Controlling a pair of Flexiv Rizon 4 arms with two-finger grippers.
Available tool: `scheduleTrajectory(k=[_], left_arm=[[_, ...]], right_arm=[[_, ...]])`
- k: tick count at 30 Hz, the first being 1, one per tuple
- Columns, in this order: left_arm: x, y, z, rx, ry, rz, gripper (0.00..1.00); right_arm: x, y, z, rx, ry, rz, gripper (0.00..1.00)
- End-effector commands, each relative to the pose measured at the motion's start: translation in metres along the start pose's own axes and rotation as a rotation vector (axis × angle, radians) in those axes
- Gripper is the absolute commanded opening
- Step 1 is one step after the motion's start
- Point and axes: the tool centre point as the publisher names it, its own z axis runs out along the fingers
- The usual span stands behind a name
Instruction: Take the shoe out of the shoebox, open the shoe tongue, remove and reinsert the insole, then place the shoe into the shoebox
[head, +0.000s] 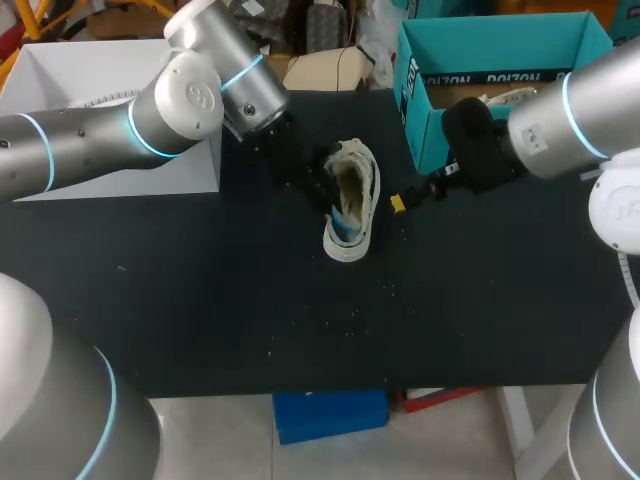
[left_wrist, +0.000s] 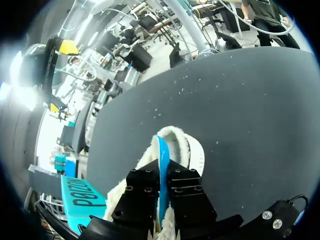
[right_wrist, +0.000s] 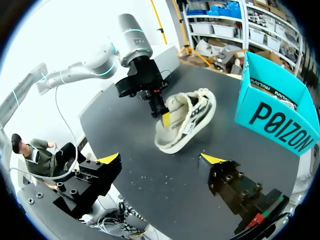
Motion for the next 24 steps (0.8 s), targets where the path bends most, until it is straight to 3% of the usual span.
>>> scheduleTrajectory(k=[1,10,13,18,23,24], left_arm=[[-0.007,0.005,0.005,-0.023,0.036,-0.006,0.0],[-0.007,0.006,0.024,-0.064,0.202,-0.02,0.0],[-0.003,0.004,0.033,-0.056,0.249,-0.026,0.15],[0.002,-0.004,0.035,-0.04,0.261,-0.04,0.19],[0.007,-0.018,0.025,-0.035,0.256,-0.048,0.46],[0.007,-0.023,0.02,-0.036,0.255,-0.047,0.6]], right_arm=[[0.0,0.001,0.0,0.002,-0.001,0.001,1.0],[0.0,0.001,0.0,0.002,-0.001,0.001,1.0],[0.0,0.001,0.0,0.002,-0.001,0.001,1.0],[0.0,0.001,0.0,0.002,-0.001,0.001,1.0],[0.0,0.001,0.0,0.002,-0.001,0.001,1.0],[0.0,0.001,0.0,0.002,-0.001,0.001,1.0]])
